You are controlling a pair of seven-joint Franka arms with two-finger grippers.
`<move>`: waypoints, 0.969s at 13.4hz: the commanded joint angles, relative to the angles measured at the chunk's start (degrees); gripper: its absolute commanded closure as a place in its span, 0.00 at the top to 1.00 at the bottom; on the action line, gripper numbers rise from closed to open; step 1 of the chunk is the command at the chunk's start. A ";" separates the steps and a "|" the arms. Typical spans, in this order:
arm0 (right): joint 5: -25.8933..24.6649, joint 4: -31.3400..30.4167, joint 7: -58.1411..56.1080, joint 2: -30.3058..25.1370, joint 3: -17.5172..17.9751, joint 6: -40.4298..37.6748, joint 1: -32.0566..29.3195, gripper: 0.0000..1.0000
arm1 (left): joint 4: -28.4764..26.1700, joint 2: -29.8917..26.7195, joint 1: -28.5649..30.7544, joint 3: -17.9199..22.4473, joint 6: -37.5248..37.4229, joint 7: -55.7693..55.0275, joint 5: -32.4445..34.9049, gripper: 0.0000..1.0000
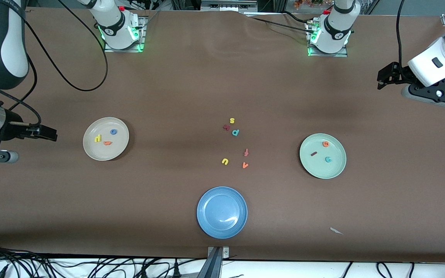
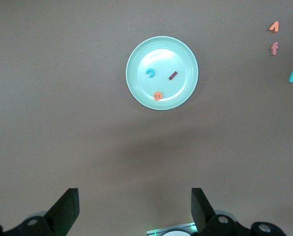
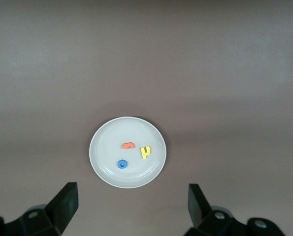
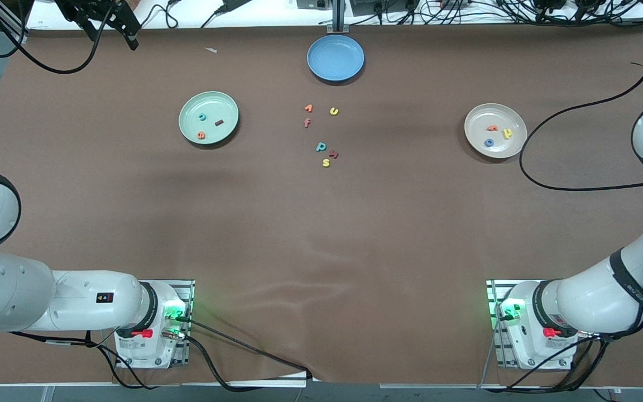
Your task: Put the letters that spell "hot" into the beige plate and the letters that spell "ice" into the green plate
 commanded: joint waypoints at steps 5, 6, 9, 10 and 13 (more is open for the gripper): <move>-0.30 -10.24 1.01 -7.91 1.34 5.03 -1.30 0.99 | 0.14 -0.28 0.35 -0.18 -0.55 0.18 -1.72 1.00; -0.21 -10.06 1.01 -7.83 1.34 5.03 -1.30 0.99 | 0.14 -0.28 0.35 -0.18 -0.55 0.18 -1.72 1.00; -0.21 -9.89 1.10 -7.56 1.34 4.94 -1.21 1.00 | 0.14 -0.28 0.35 -0.18 -0.55 0.18 -1.72 1.00; -0.21 -9.89 1.10 -7.56 1.34 5.03 -1.21 1.00 | 0.14 -0.28 0.35 -0.18 -0.55 0.18 -1.72 1.00; -0.21 -9.89 1.80 -7.56 0.99 5.03 -1.29 1.00 | 0.06 -0.28 0.35 -0.18 -0.55 0.18 -1.72 1.00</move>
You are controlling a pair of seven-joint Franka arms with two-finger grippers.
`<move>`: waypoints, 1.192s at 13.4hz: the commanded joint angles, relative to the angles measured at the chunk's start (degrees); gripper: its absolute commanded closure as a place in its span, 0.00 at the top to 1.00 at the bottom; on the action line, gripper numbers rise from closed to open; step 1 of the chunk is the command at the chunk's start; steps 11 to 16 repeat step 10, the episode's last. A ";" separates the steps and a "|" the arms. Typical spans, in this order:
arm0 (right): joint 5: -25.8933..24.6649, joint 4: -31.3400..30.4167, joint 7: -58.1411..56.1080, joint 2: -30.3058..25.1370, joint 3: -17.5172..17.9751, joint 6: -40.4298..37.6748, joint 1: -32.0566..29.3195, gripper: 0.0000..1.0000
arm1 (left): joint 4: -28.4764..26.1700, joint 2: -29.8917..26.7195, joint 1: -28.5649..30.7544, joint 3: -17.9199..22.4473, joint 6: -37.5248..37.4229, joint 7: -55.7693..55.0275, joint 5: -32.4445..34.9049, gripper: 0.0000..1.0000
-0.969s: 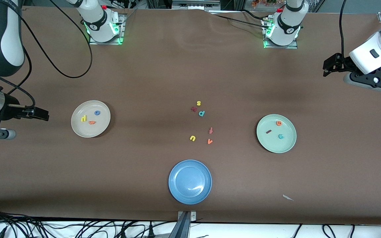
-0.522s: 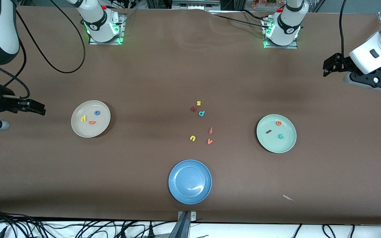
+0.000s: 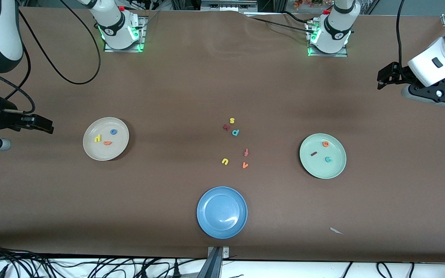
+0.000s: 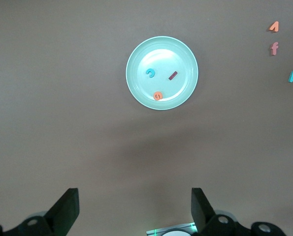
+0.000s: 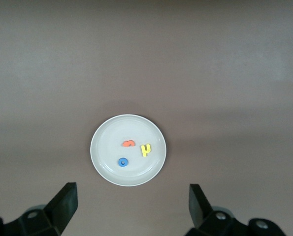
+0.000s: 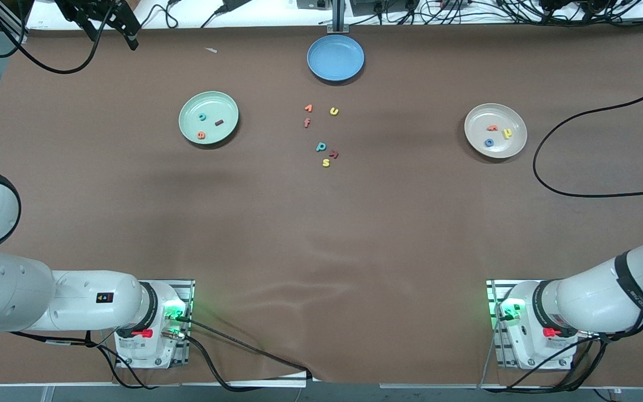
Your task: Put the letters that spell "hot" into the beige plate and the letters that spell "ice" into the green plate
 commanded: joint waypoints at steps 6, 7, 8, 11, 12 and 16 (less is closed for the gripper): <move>-0.19 -1.88 3.60 -1.98 0.29 -0.63 -0.76 1.00 | 0.06 -0.28 0.35 -0.18 -0.55 0.18 -1.72 1.00; -0.11 -1.88 4.13 -1.99 0.29 -0.98 -0.76 1.00 | 0.06 -0.28 0.35 -0.18 -0.55 0.18 -1.63 1.00; -0.11 -1.88 4.14 -1.99 0.47 -1.42 -0.76 1.00 | 0.06 -0.28 0.35 -0.18 -0.55 0.18 -1.72 1.00; -0.19 -1.88 4.14 -2.07 0.73 -1.43 -0.67 1.00 | 0.06 -0.28 0.35 -0.18 -0.55 0.18 -1.72 1.00; -0.19 -1.88 4.14 -2.07 0.73 -1.43 -0.67 1.00 | 0.06 -0.28 0.35 -0.18 -0.55 0.18 -1.72 1.00; -0.19 -1.88 4.14 -2.07 0.73 -1.43 -0.67 1.00 | 0.06 -0.28 0.35 -0.18 -0.55 0.18 -1.72 1.00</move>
